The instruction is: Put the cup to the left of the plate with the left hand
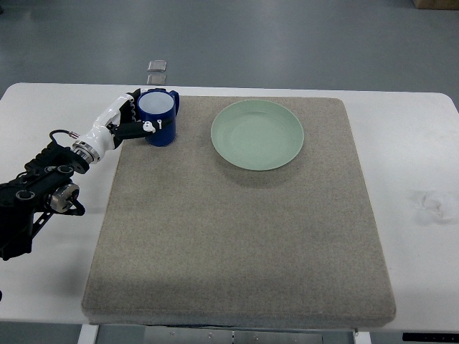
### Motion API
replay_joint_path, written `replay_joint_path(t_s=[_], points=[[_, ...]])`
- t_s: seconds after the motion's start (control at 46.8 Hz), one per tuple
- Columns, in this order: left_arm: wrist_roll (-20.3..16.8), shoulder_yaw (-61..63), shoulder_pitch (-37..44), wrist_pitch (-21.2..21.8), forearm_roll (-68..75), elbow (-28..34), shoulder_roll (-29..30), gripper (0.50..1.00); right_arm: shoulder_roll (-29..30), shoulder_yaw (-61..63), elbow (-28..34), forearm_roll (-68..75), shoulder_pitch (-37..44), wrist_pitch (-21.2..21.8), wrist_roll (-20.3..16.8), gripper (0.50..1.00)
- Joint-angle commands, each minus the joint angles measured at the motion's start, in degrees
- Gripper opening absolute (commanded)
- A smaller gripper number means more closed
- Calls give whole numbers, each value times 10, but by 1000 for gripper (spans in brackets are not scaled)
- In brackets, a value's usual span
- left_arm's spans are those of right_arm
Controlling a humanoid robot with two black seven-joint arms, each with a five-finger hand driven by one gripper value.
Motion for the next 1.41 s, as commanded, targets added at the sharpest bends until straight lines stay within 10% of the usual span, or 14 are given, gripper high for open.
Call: replay_joint_path(t_s=[0.0, 0.342, 1.389], points=[[0, 0, 0, 1, 0, -1, -1, 829, 0, 0, 0, 0, 0, 0, 0, 932], [1, -1, -2, 2, -4, -7, -4, 990, 0, 0, 0, -1, 1, 0, 0, 932], [2, -128, -16, 2, -14, -79, 35, 994, 0, 0, 0, 0, 0, 0, 0, 932]])
